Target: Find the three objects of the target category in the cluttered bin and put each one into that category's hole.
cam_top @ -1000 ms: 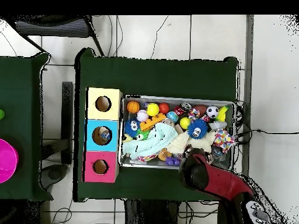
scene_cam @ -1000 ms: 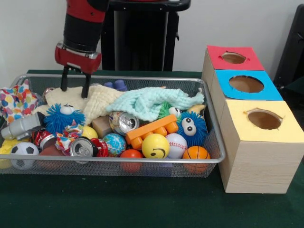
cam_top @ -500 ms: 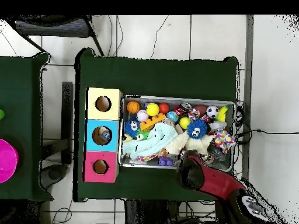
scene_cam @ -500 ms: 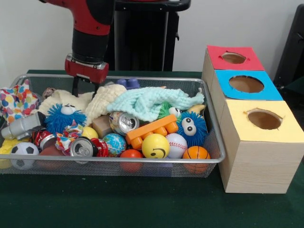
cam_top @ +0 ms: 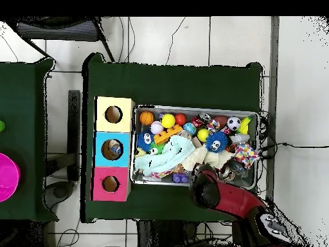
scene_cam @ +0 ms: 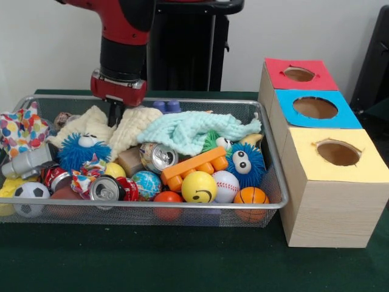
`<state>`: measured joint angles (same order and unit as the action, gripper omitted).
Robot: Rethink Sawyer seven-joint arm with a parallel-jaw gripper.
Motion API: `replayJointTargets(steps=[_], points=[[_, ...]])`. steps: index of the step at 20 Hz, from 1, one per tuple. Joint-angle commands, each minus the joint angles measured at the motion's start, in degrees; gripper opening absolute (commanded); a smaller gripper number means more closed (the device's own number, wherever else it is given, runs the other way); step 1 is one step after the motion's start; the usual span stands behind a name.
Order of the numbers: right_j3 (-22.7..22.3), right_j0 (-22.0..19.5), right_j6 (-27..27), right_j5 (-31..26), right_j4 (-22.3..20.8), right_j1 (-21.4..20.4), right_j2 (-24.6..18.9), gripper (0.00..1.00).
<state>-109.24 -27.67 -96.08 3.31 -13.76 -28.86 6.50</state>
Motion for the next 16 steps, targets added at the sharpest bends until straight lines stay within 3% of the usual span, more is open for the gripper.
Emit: replayJointTargets(steps=[1, 9, 16], points=[[-6.5, 2.4, -9.7, -3.3, 0.6, -6.6, -5.5, 0.0], [-10.4, 3.5, -8.2, -10.9, 2.8, -20.0, -8.0, 0.0], [-11.2, 3.9, -7.8, -13.4, 3.5, -23.7, -8.5, 0.0]])
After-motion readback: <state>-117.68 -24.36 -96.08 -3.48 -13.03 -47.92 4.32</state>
